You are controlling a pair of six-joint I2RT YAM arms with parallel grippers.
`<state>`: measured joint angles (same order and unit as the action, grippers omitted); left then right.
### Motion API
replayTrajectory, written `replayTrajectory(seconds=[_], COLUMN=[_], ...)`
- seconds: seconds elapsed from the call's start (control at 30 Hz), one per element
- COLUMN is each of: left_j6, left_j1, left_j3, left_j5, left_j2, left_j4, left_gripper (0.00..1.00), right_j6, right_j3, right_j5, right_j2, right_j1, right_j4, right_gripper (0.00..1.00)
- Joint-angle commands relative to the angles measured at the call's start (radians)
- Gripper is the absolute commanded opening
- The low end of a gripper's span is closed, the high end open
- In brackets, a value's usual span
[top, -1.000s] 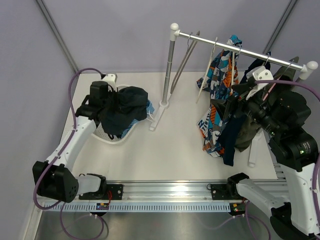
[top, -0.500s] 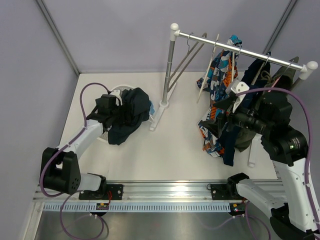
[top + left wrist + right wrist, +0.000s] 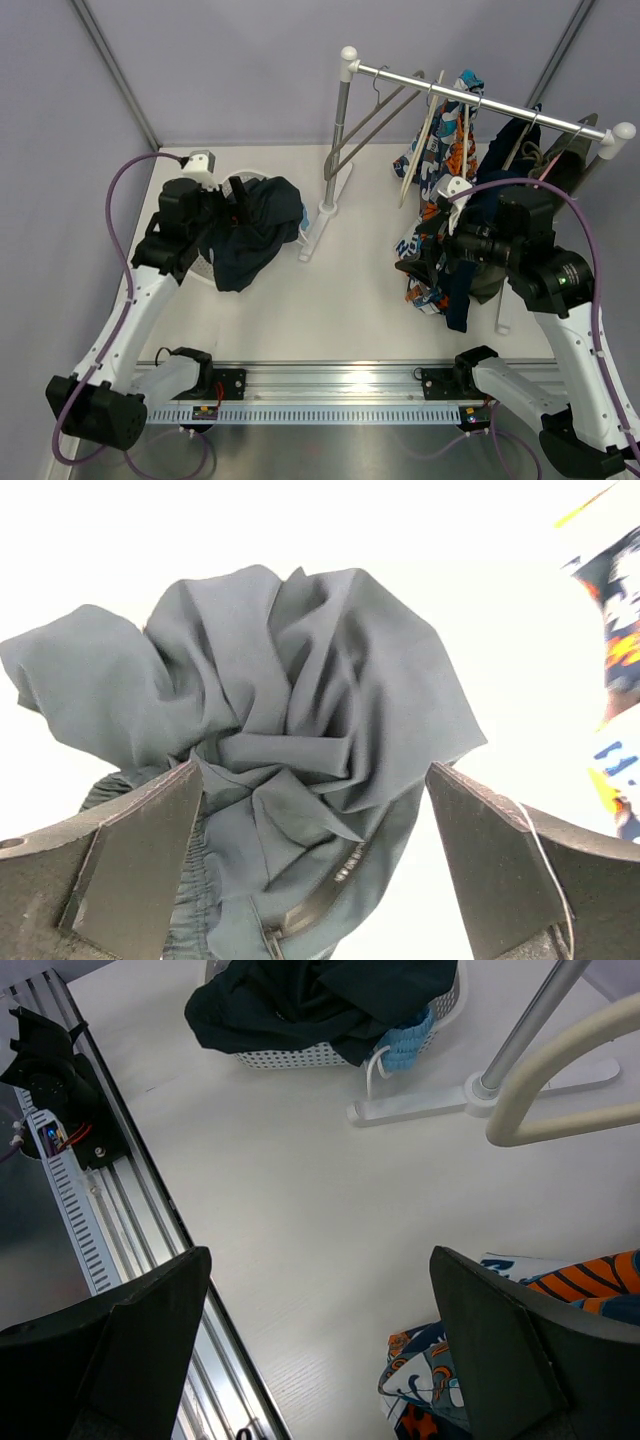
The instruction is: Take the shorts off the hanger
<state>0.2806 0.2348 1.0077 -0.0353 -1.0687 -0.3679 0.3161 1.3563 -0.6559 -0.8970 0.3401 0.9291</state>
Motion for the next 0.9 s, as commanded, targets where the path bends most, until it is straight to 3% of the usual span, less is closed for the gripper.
replayTrajectory(seconds=[0.0, 0.47, 0.87], left_j6=[-0.006, 0.017, 0.065], left_j1=[0.001, 0.001, 0.001], left_j3=[0.019, 0.011, 0.031], left_j5=[-0.025, 0.005, -0.032], left_j2=[0.085, 0.288, 0.349], left_j4=[-0.006, -0.052, -0.046], left_gripper=[0.99, 0.99, 0.99], right_j6=[0.017, -0.043, -0.294], right_j3=[-0.003, -0.036, -0.068], right_j5=[-0.004, 0.074, 0.38], right_j2=[0.001, 0.0, 0.023], right_j1=[-0.003, -0.004, -0.009], right_j4=[-0.001, -0.059, -0.164], right_gripper=[0.99, 1.0, 0.99])
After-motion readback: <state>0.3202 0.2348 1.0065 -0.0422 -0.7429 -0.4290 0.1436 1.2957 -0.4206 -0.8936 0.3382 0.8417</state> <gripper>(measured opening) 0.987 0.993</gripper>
